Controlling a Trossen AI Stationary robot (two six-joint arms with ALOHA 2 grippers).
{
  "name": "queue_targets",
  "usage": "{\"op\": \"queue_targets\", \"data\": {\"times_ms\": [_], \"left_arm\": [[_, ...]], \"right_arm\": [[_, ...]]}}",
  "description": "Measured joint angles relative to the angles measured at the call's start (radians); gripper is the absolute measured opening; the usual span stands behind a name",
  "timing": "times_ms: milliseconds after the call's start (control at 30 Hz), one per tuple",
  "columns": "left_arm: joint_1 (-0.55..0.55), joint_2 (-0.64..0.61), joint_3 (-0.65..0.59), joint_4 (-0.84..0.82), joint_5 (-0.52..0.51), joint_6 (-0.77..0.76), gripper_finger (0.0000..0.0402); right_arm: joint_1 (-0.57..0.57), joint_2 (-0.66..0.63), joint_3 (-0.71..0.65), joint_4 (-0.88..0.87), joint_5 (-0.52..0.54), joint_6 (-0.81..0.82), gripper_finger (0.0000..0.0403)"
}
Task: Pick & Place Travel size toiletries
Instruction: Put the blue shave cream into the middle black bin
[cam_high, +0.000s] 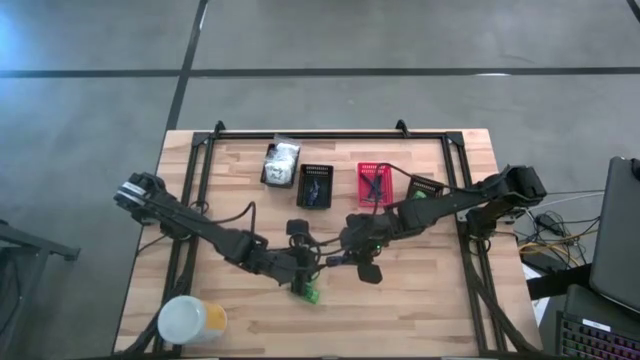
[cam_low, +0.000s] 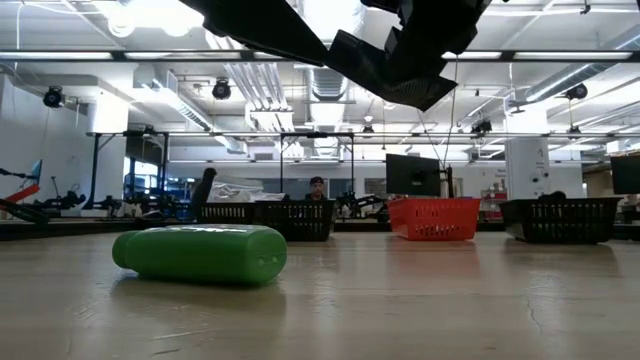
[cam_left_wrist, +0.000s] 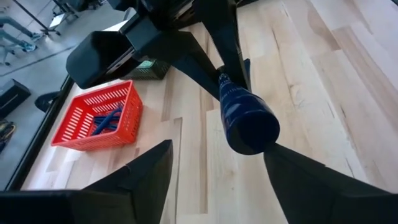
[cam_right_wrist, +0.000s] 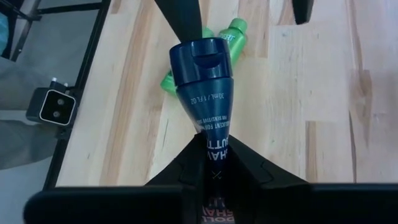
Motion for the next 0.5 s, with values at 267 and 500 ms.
{"op": "queue_targets", "data": {"times_ms": [267, 500], "left_arm": [[0.019, 0.003, 0.000, 0.020, 0.090, -0.013, 0.0259], [0.021, 0.005, 0.000, 0.034, 0.094, -0.013, 0.0259]], "right_arm": [[-0.001, 0.000, -0.002, 0.000, -0.003, -0.019, 0.0051], [-0.001, 0.000, -0.011, 0.008, 0.002, -0.026, 0.0038]]}}
